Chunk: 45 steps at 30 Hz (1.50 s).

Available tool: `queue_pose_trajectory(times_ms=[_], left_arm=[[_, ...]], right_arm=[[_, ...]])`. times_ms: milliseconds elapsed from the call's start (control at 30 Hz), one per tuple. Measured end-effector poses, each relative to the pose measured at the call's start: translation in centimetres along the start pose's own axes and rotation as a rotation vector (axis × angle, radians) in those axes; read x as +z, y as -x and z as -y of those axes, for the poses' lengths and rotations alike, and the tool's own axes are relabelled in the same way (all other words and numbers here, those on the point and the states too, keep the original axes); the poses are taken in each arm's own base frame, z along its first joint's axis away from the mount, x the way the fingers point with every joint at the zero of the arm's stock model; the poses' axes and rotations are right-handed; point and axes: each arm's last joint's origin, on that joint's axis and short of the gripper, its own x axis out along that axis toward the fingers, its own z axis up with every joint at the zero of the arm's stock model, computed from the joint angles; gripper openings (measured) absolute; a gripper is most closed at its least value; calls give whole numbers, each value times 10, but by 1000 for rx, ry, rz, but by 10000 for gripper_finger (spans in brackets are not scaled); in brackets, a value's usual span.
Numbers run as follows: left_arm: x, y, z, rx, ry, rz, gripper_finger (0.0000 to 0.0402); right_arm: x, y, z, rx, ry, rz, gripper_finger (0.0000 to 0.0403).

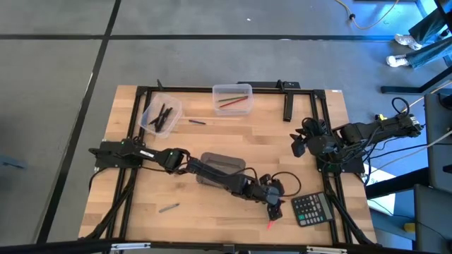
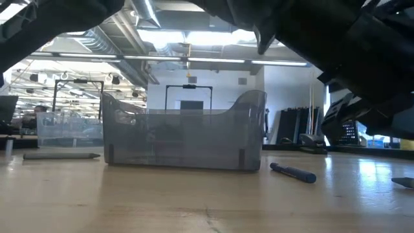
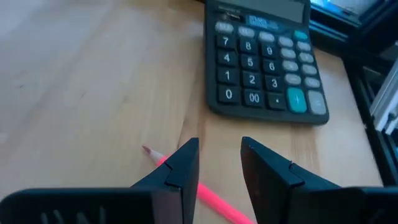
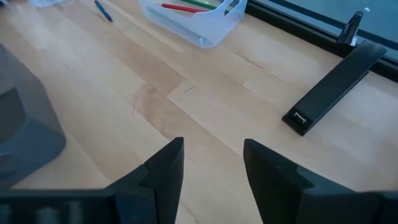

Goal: Sort crayons/erasers/pens/pencils in bins
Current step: Put the pink pencil into the right transparent bin

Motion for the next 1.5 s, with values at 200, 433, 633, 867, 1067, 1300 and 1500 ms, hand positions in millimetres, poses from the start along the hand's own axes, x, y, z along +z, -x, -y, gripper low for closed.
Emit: queue_pose_trajectory(times_ms=[200, 433, 633, 867, 1067, 1300, 1500], left_arm=[[-10, -4, -4, 39, -40, -40, 110], [-21, -11, -6, 43, -72, -76, 111], [-20, -9, -6, 43, -133, -79, 110], [1, 7, 16, -37, -143, 13, 110], [-14, 8, 34, -82, -370, 17, 110], [-25, 0, 32, -103, -448, 10, 110], [-27, -5, 30, -148, -435, 11, 116]], right_arm=[[0, 1, 2, 0, 17, 0, 171], [0, 2, 3, -2, 19, -2, 171], [0, 2, 3, -3, 23, -2, 171], [-1, 2, 5, -23, 39, -4, 171], [-1, 2, 6, -44, 47, 9, 171], [-1, 2, 6, -45, 46, 10, 171], [-1, 2, 6, -46, 45, 9, 171]])
